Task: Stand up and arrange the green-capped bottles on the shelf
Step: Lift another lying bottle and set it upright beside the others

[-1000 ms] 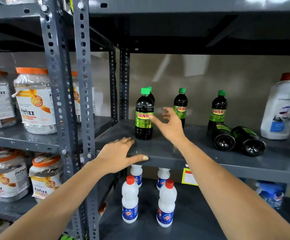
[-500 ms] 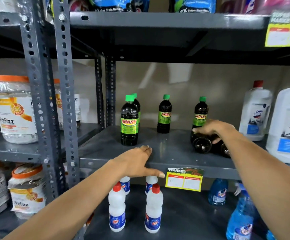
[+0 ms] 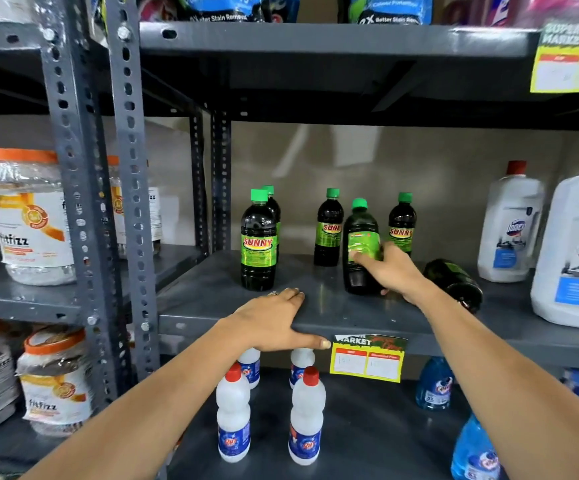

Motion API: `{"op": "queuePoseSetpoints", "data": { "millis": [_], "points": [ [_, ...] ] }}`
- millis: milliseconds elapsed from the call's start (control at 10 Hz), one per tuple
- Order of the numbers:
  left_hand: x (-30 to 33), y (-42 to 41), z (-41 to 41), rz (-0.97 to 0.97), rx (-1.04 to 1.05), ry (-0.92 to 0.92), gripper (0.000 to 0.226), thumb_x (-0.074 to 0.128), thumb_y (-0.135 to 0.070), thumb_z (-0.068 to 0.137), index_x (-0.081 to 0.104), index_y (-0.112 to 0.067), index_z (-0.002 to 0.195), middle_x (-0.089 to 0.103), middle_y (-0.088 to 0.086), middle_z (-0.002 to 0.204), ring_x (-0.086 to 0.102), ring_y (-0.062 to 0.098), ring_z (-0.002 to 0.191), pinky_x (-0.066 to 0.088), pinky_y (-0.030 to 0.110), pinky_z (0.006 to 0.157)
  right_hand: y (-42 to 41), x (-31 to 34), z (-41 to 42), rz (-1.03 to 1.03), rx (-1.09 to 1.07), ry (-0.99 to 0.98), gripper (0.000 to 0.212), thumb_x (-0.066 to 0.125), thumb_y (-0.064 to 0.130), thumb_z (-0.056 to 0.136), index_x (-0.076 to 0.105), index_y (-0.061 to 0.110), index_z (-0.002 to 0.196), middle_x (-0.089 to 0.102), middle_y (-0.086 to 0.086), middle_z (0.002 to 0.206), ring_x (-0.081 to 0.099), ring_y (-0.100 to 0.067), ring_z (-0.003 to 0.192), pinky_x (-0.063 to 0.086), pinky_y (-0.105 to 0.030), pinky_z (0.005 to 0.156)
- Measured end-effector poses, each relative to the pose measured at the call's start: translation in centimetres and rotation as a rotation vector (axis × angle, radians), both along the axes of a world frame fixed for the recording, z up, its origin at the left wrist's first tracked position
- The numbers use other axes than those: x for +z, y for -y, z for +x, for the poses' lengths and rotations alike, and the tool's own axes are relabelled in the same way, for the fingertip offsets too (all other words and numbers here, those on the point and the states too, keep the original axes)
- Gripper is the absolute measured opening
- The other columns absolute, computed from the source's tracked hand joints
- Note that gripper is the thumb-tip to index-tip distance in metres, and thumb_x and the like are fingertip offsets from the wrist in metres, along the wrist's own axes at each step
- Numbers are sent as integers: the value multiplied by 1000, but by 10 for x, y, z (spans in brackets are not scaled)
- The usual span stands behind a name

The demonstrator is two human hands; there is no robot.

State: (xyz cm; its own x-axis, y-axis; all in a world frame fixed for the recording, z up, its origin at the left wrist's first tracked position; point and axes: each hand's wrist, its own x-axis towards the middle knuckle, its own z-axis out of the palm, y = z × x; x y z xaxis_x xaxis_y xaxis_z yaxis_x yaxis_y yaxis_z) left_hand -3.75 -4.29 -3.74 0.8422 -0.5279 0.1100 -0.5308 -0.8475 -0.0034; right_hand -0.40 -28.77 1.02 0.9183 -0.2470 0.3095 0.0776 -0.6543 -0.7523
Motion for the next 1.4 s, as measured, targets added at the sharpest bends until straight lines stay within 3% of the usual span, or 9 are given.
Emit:
{"op": "queuePoseSetpoints", "data": {
  "millis": [100, 200, 500, 600, 800, 900, 1100, 1300, 1400],
  "points": [
    [-1, 0, 1, -1, 2, 4, 125, 33, -95, 63, 12, -14, 155, 11, 0, 164, 18, 21, 148, 25, 41, 116, -13, -10, 3, 7, 107, 84, 62, 72, 45, 80, 36, 10, 117, 63, -8, 107, 66, -27, 89, 58, -44, 71],
    [-1, 0, 1, -3, 5, 8, 123, 35, -94, 65, 11, -15, 156, 9, 0, 164, 16, 21, 148, 23, 41, 117, -23, -17, 4, 44, 182, 116, 62, 72, 32, 85, 32, 7, 125, 58, -3, 115, 59, -22, 105, 49, -35, 85],
    [-1, 1, 1, 0, 7, 9, 121, 35, -93, 66, 11, -15, 156, 9, 0, 164, 16, 21, 148, 24, 42, 116, -19, -27, 15, 289, 282, 97, 55, 72, 3, 80, 46, 15, 126, 64, -6, 117, 60, -25, 116, 43, -31, 96],
    [-1, 1, 0, 1, 8, 11, 121, 36, -93, 67, 12, -15, 156, 9, 0, 164, 17, 22, 148, 24, 42, 116, -20, -28, 14, 182, 201, 146, 71, 85, 19, 71, 46, 12, 130, 63, -2, 113, 61, -19, 104, 47, -32, 94],
    [-1, 1, 0, 3, 12, 15, 121, 35, -93, 66, 12, -15, 156, 10, 1, 164, 17, 22, 148, 24, 42, 116, -22, -29, 17, 304, 276, 98, 67, 74, 7, 80, 40, 12, 138, 61, -6, 125, 58, -23, 117, 42, -33, 98],
    [-1, 1, 0, -2, 10, 16, 121, 35, -93, 66, 12, -15, 155, 11, 1, 164, 18, 22, 148, 26, 42, 116, -25, -30, 17, 218, 224, 120, 78, 83, 22, 73, 38, 13, 136, 58, 1, 118, 57, -18, 110, 45, -35, 99],
    [1, 1, -1, 3, 10, 7, 121, 35, -93, 67, 12, -14, 156, 10, 1, 164, 17, 21, 148, 25, 41, 116, -27, -28, 17, 358, 308, 79, 74, 72, -1, 79, 34, 13, 141, 58, -5, 124, 55, -22, 117, 40, -32, 100],
    [2, 2, -3, -2, 13, 4, 119, 37, -91, 68, 13, -15, 156, 11, 0, 164, 18, 22, 147, 26, 41, 115, -25, -29, 20, 351, 326, 71, 83, 73, -2, 78, 28, 14, 146, 55, -7, 135, 53, -21, 120, 38, -37, 107],
    [2, 3, -3, 0, 18, 3, 119, 38, -91, 68, 12, -14, 156, 11, 1, 164, 18, 21, 148, 25, 40, 115, -25, -31, 22, 285, 283, 94, 90, 84, 9, 70, 31, 15, 143, 56, -1, 125, 55, -20, 116, 42, -38, 104]
  ]
}}
